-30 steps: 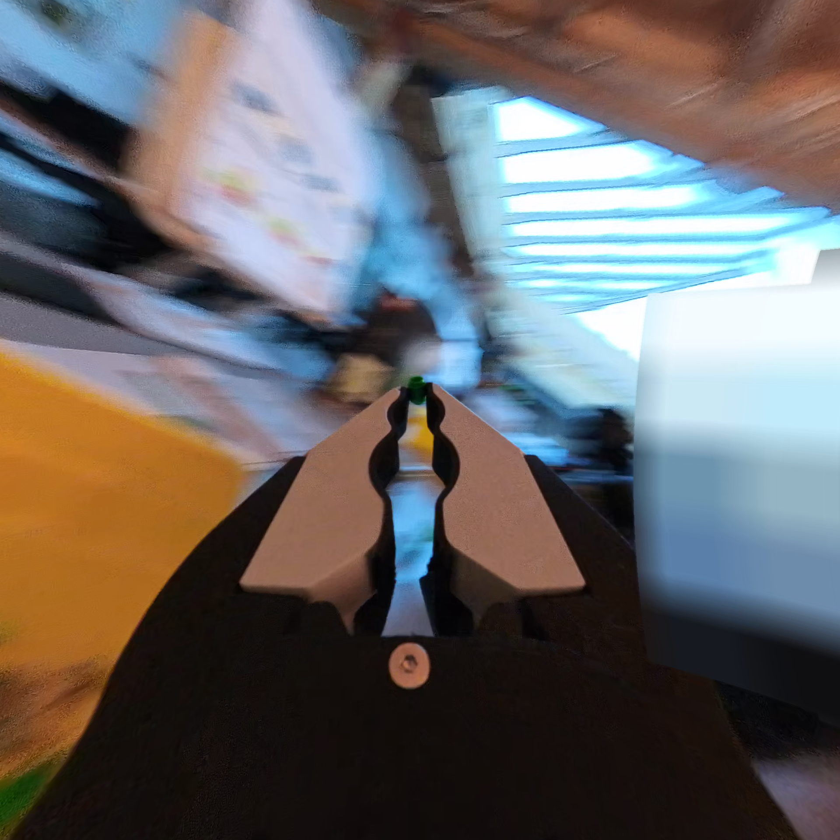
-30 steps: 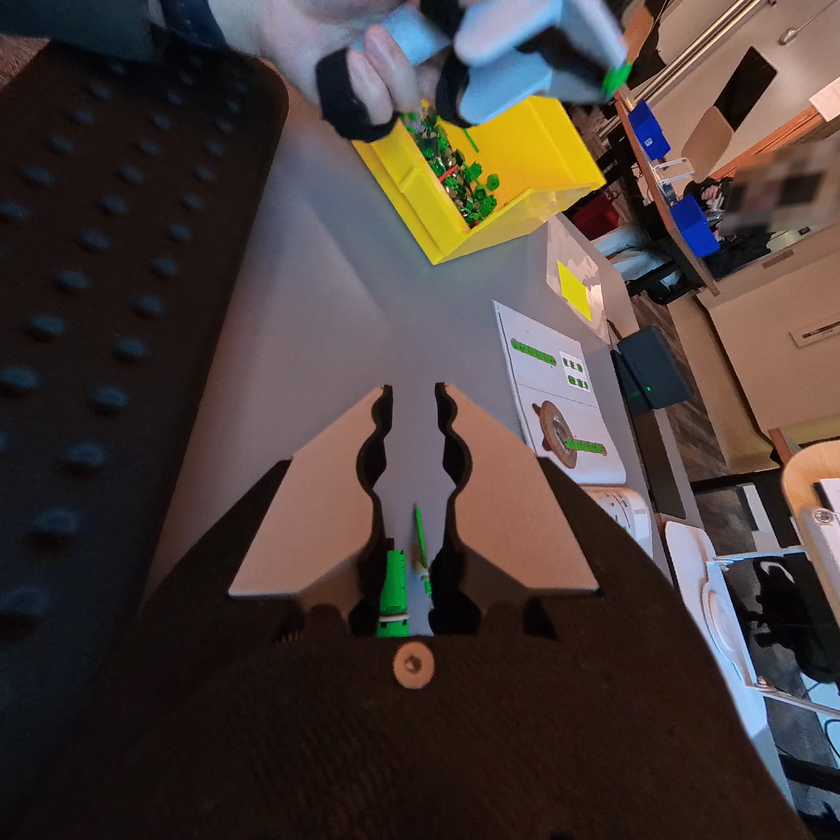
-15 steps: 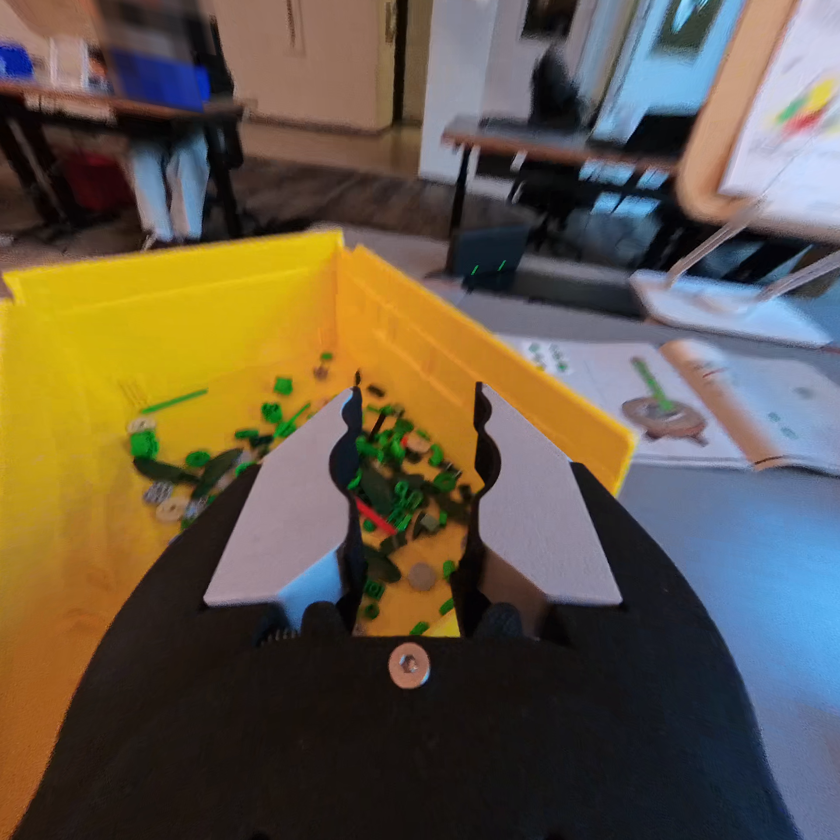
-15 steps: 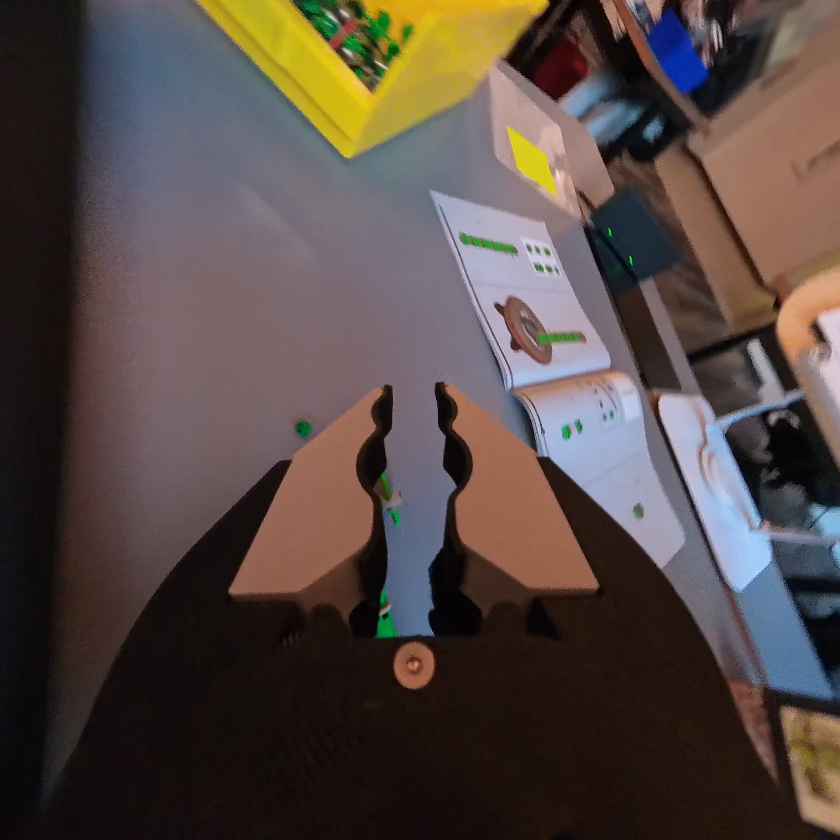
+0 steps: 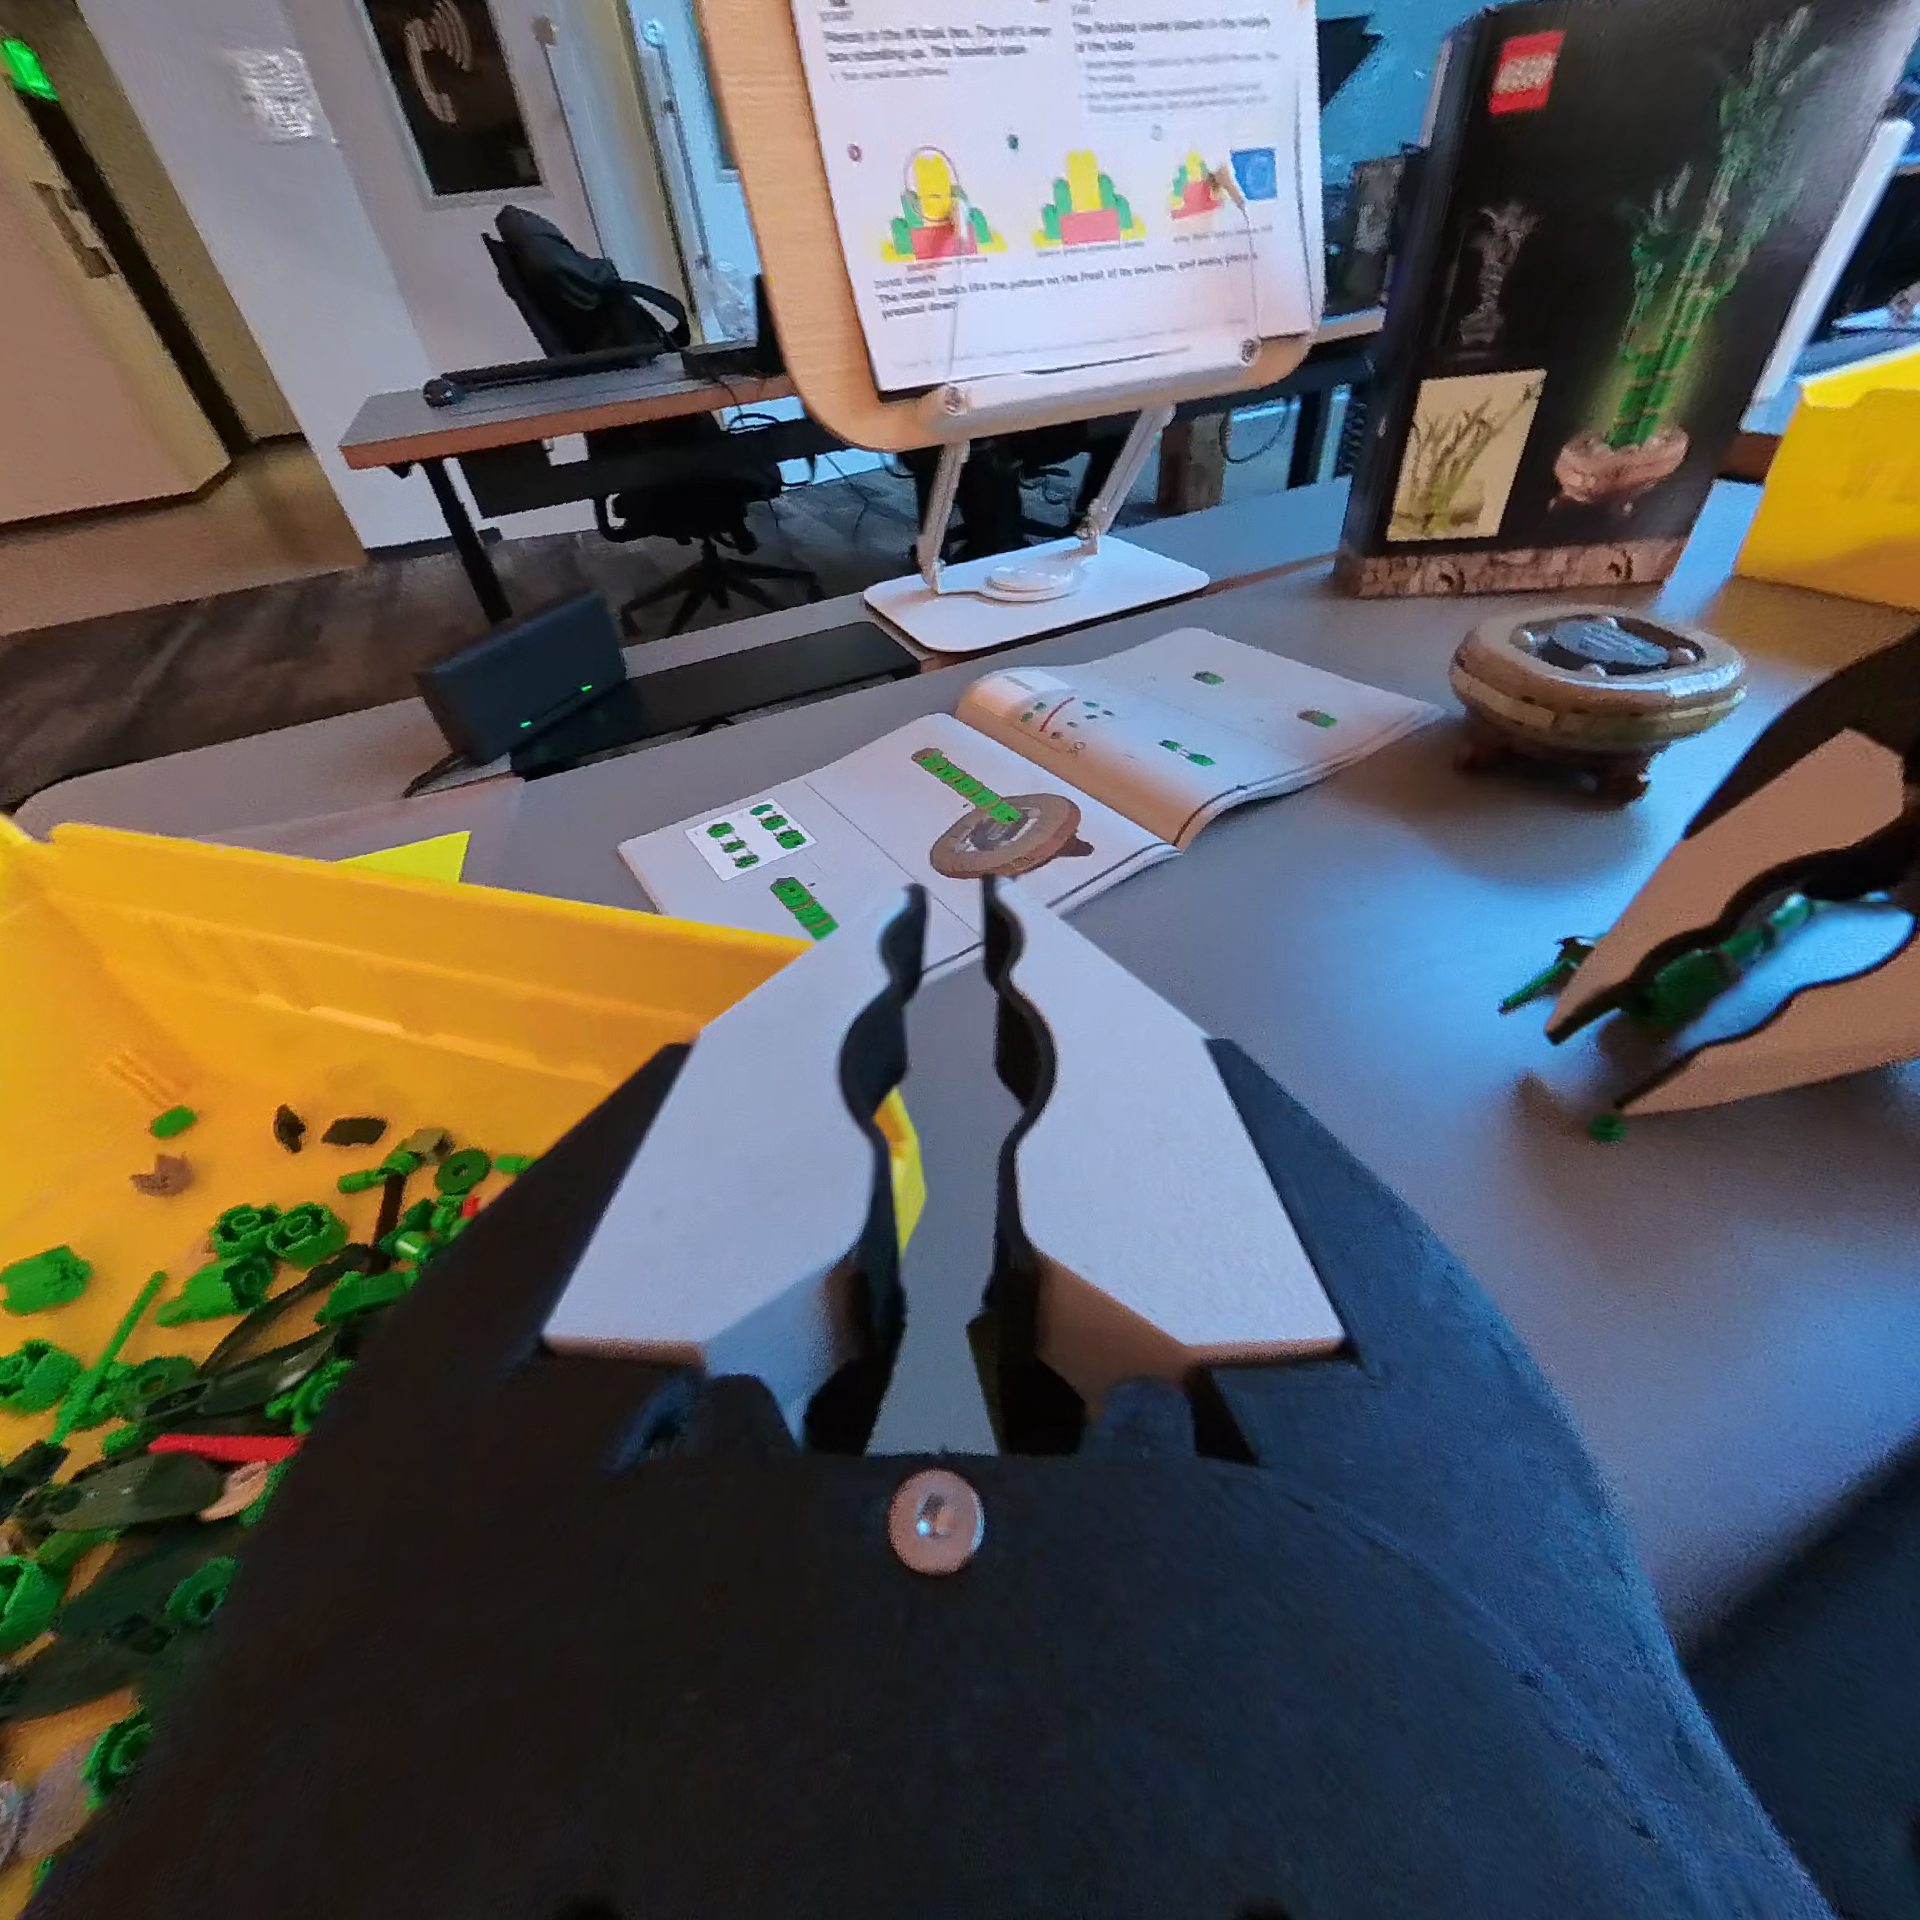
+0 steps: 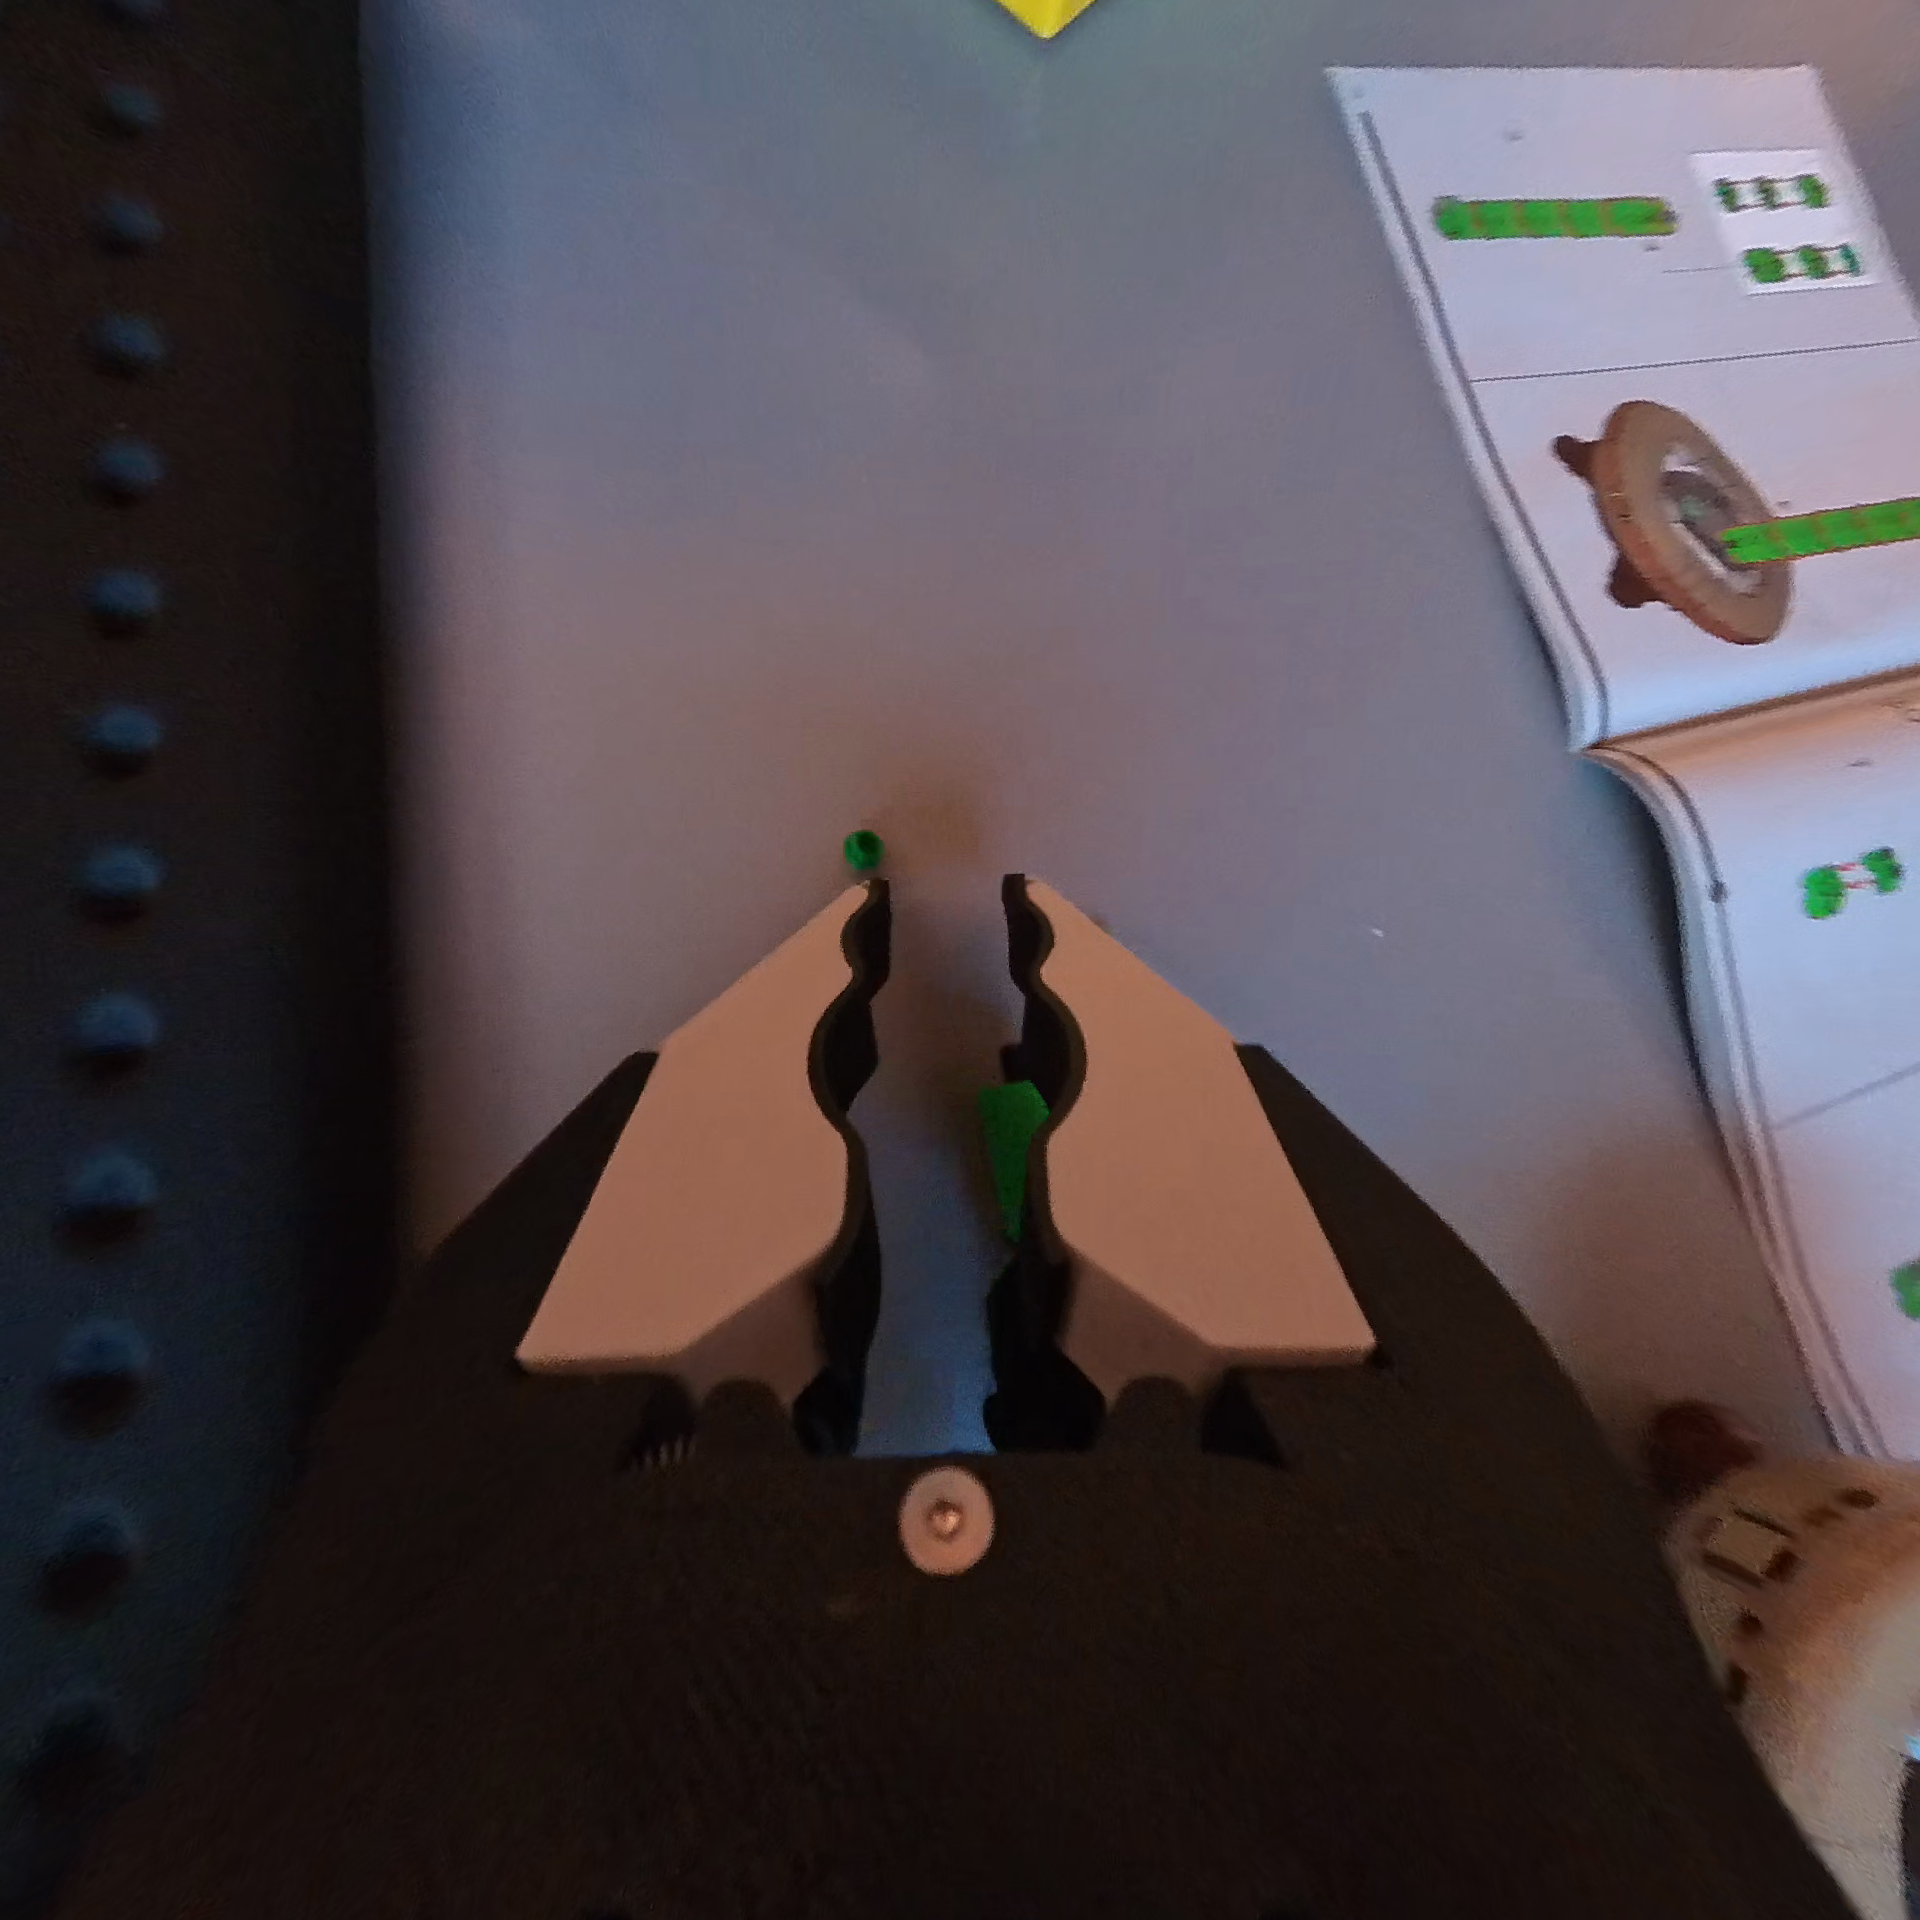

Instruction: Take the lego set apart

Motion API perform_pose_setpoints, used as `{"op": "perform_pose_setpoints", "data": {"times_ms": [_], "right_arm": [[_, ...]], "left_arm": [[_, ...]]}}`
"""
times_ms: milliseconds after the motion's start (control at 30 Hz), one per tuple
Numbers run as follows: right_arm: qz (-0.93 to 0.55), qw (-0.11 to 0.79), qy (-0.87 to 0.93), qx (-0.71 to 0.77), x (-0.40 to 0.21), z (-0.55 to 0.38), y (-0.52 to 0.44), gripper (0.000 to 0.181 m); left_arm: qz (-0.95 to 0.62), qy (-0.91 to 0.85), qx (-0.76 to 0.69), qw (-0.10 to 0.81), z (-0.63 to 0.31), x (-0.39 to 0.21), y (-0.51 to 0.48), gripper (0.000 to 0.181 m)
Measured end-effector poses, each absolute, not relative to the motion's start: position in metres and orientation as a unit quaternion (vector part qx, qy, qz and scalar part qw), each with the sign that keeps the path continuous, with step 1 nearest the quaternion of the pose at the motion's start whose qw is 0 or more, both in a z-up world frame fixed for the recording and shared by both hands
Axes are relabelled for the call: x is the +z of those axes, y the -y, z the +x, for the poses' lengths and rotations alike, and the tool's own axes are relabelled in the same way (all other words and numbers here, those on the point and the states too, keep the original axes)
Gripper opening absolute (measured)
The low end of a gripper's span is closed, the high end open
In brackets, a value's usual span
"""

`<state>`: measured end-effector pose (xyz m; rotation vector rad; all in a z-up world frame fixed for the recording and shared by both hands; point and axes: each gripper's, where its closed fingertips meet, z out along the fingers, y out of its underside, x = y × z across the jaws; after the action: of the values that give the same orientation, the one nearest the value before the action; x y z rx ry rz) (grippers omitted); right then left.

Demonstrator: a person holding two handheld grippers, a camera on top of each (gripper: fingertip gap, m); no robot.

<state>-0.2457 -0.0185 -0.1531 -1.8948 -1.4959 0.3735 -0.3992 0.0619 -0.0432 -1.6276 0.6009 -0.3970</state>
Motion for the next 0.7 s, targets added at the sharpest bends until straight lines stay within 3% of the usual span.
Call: {"op": "perform_pose_setpoints", "data": {"times_ms": [33,500,700], "right_arm": [[-0.73,0.34,0.576,0.145,-0.153,-0.246,0.019,0.022],[-0.738,0.301,0.56,0.226,-0.152,-0.259,0.037,0.021],[-0.742,0.297,0.559,0.22,-0.158,-0.264,0.035,0.02]], "left_arm": [[-0.71,-0.271,-0.177,0.625,-0.396,-0.045,-0.06,0.0],[-0.749,-0.236,-0.293,0.546,-0.384,-0.065,-0.059,0.0],[-0.743,-0.211,-0.32,0.548,-0.385,-0.06,-0.061,0.027]]}}
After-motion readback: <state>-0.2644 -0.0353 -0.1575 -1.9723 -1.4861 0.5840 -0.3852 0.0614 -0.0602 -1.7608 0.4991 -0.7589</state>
